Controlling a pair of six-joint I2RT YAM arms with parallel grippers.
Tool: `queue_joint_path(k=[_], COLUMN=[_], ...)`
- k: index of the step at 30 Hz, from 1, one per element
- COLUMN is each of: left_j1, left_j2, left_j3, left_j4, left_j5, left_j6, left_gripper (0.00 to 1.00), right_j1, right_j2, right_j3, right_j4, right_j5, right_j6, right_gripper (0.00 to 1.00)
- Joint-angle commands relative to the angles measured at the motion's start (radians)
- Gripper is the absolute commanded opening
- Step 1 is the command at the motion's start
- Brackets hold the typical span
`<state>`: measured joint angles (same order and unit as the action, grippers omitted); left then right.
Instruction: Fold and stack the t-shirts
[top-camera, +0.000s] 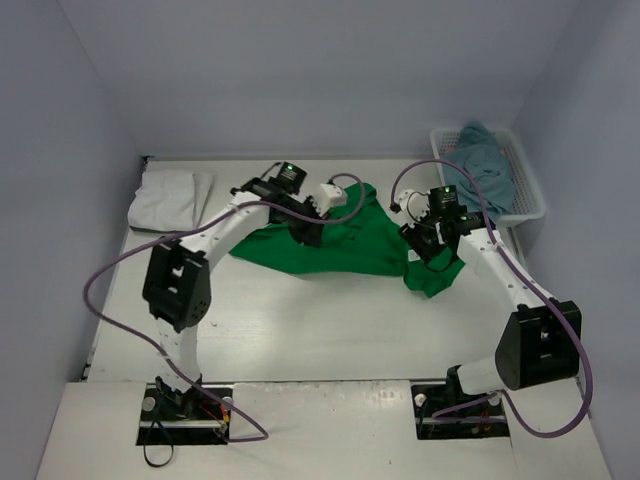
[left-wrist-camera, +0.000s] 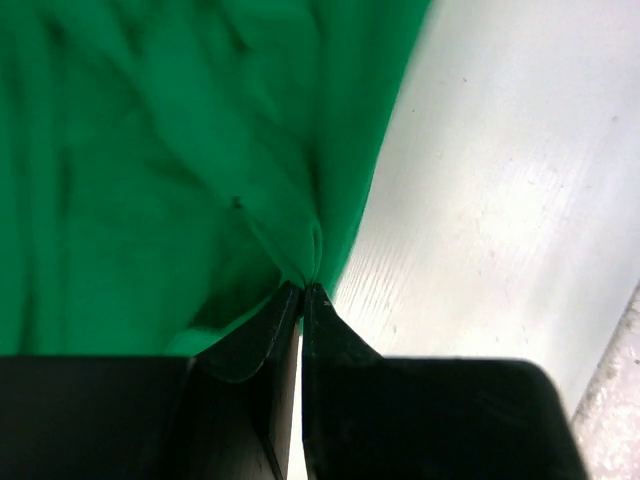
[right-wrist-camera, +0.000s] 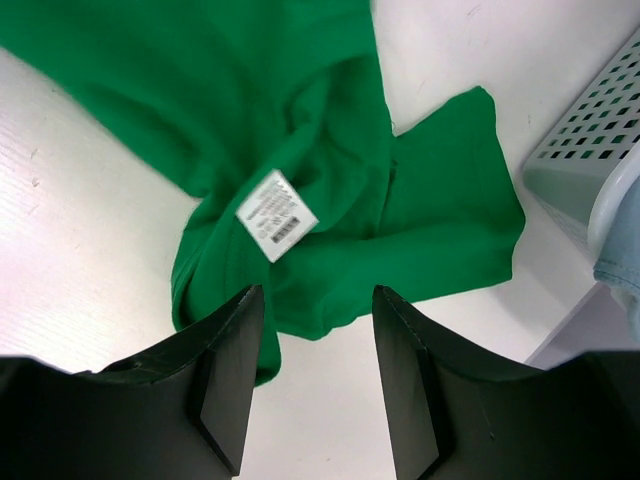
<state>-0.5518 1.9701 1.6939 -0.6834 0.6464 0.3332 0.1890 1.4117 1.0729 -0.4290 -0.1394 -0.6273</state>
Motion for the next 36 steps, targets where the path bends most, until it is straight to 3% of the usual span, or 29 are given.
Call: queue_joint_path(k=[1,7,11,17,28,36], left_j1=[0.087,0.155,0.153,0.15,0.145,0.145], left_j2=[-0.189,-0.391,-0.435,-0.458,-0.363,-0.355], left_j3=[-0.002,-0.143,-0.198,-0.355,-0.355,-0.372], left_j4=[-0.065,-0.14,-0.298,-0.338,-0.392,-0.395], left_j5=[0.039,0.113,0.215,0.277,0.349,0.36], left_j6=[0.026,0.044,0.108,0.165,0.216,0.227], left_gripper=[0.0,0.0,0.0,0.0,0.03,0.05], right_j1=[0.0,0.013,0.03,0.064,0.164,0.223], right_j2=[-0.039,-0.062,-0.059,0.027,0.417,0.607], right_j3=[0.016,0.009,0.01,0.061,0.323,0.473], right_j4=[0.021,0.013,0.009,0.01,0.001,-0.016], right_j5=[-0.011,-0.003,-0.003,-0.086,-0.458,-0.58], right_j6=[0.015,0.024,0.031,0.038,-0.026,-0.058], right_gripper=[0.44,0.44,0.45,0.5,0.53,0.57])
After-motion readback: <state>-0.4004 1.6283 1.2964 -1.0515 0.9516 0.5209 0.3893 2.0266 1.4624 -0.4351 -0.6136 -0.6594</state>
